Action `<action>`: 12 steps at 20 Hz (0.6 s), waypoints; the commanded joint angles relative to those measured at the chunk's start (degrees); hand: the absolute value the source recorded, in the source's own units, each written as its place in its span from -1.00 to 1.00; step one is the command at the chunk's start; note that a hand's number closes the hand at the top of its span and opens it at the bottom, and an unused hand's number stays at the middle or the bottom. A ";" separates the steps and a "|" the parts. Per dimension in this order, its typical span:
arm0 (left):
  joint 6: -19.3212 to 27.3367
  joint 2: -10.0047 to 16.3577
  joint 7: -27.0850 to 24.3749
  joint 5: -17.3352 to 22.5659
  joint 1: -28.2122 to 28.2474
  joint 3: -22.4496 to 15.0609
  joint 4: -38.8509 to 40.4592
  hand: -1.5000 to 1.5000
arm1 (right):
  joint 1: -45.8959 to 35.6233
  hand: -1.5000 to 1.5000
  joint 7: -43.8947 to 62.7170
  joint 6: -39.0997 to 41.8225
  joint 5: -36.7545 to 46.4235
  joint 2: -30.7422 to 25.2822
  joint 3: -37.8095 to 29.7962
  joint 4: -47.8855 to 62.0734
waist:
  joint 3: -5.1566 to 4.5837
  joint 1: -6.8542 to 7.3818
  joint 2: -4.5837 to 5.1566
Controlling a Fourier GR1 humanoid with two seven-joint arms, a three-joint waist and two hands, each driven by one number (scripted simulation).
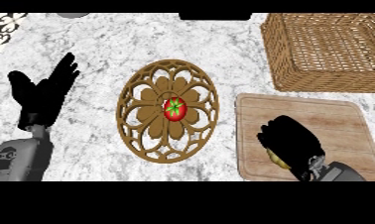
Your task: Pick the squash from the cutting board and place it in the basket
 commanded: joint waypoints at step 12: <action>-0.52 0.90 0.98 1.12 2.13 2.40 -1.93 0.00 | 28.52 1.00 1.21 -18.92 -10.74 16.17 -2.14 -13.03 | 0.19 -2.23 -0.22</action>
